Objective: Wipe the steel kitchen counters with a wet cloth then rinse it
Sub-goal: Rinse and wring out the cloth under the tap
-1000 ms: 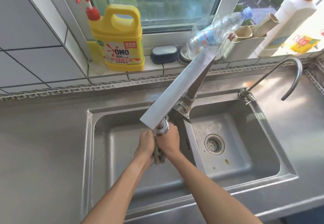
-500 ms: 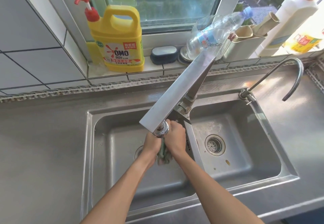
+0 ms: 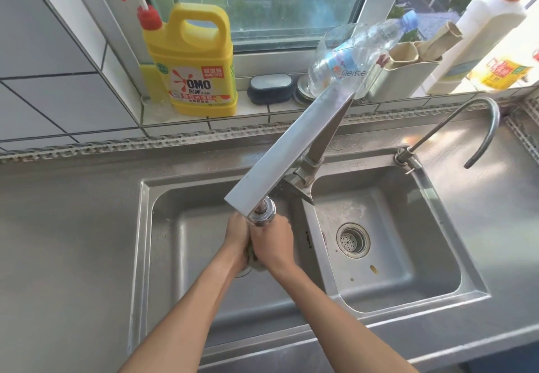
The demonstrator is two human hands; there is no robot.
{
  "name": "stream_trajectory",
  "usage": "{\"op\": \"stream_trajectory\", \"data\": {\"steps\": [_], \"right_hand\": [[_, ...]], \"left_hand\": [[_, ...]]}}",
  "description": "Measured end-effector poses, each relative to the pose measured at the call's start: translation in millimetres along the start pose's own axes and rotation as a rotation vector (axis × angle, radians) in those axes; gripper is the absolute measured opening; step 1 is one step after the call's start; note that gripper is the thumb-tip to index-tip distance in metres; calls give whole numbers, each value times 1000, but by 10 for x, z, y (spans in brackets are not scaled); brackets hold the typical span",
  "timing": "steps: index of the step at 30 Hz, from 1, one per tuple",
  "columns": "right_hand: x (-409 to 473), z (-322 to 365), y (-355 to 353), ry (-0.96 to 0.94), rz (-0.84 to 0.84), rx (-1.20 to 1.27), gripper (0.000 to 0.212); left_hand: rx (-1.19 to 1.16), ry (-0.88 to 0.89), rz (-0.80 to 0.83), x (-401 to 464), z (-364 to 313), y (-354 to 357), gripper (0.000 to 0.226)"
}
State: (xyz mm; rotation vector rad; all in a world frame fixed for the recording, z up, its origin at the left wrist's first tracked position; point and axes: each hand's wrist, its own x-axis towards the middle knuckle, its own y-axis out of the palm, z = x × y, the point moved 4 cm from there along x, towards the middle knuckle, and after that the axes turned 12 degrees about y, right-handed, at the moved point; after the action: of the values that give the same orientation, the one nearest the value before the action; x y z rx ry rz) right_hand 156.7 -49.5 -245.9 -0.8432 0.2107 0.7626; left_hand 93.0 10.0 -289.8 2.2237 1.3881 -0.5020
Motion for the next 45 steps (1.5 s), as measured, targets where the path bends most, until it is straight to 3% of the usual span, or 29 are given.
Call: {"op": "stream_trajectory", "data": {"steps": [4,8,10,14,17,20,24,26,27,30,31,34,37,40,45], "right_hand": [[265,-5,-156,105,-51,98,31],[40,-25,22,81,-10,98,19],[-28,-53,74,50,17,50,25],[278,-110,-2,93,-4,38,27],[439,-235,31,268,82,289,33],[410,-360,63,384,266,628,28],[345,-413,44,357,436,818,42],[310,-423,75,342,496,803,62],[299,-430,97,333,531,780,60],[254,-439,117,296,639,726,13],[229,-428,117,294,674,715,8],[161,-384,132,282,774,595,21],[109,-280,93,222,896,401,24],[125,-170,3,178,953,347,18],[314,-127,-142,129,819,270,32]], "left_hand": [[36,7,115,-103,24,48,46],[49,-2,4,-40,-92,-20,57],[45,-26,-39,-80,-87,-58,56],[108,-23,37,-314,-3,-47,40],[173,48,114,-407,-89,-107,48],[213,139,53,-450,-195,-324,47],[402,216,-58,-493,-53,-716,50],[462,201,-38,-494,67,-842,41],[480,175,-26,-487,120,-885,36],[551,72,21,-451,244,-928,20],[590,42,40,-450,262,-924,15],[699,70,90,-423,174,-890,46],[476,136,311,-397,39,-705,80],[381,109,477,-379,-59,-569,53],[351,148,406,-252,-121,-568,19]]}}
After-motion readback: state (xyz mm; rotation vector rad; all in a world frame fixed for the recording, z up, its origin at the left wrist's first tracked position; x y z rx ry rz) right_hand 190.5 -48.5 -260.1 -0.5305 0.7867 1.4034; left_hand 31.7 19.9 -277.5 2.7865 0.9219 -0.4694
